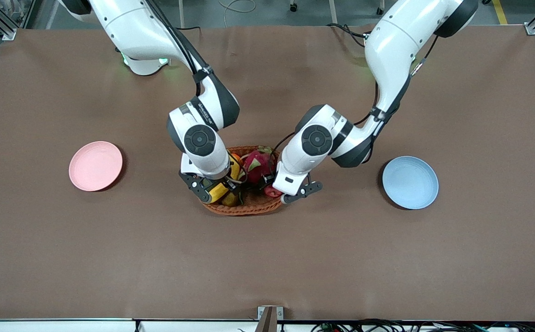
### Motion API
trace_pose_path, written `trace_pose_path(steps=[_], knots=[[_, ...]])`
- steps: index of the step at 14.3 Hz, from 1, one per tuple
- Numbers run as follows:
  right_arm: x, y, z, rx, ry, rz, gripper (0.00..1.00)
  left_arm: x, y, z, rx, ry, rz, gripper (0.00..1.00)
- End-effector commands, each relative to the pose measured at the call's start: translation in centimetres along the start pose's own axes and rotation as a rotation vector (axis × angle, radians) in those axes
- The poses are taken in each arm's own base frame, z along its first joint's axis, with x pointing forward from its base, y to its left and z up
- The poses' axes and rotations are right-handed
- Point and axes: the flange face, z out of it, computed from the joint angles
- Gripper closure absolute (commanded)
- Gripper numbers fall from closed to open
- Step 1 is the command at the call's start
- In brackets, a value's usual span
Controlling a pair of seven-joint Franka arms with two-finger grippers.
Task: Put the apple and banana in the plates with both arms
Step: 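Grasp the banana with the right gripper while the left gripper grasps the apple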
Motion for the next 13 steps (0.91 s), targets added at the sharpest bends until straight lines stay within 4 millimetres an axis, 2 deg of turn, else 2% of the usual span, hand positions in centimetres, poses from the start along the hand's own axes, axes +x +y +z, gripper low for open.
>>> trace_pose_path(steps=[1,3,5,7,8,11,13], knots=[[-0.2,-0.2,0.9,-0.009,0.0,0.021,0.17,0.0,0.7,1.6,0.012,0.024,-0.031,0.0],[-0.2,-0.2,1.7,-0.018,-0.001,0.021,0.27,-0.6,0.6,3.0,0.033,0.025,-0.025,0.0],[-0.2,-0.1,1.8,-0.022,-0.001,0.011,0.52,-0.8,0.5,3.8,0.043,0.02,-0.023,0.0],[0.5,-0.1,1.2,-0.018,0.0,0.013,0.83,-0.5,0.2,4.2,0.05,0.021,-0.026,0.0],[0.9,-0.2,0.9,-0.015,-0.003,0.019,0.94,-0.6,0.3,4.3,0.049,0.02,-0.026,0.0],[3.2,0.3,-0.7,0.001,-0.011,0.043,0.98,-0.2,0.4,4.4,0.036,0.027,-0.038,0.0],[6.0,1.5,-4.0,0.019,-0.057,0.002,0.98,-0.1,0.4,4.7,0.031,0.029,-0.05,0.0]])
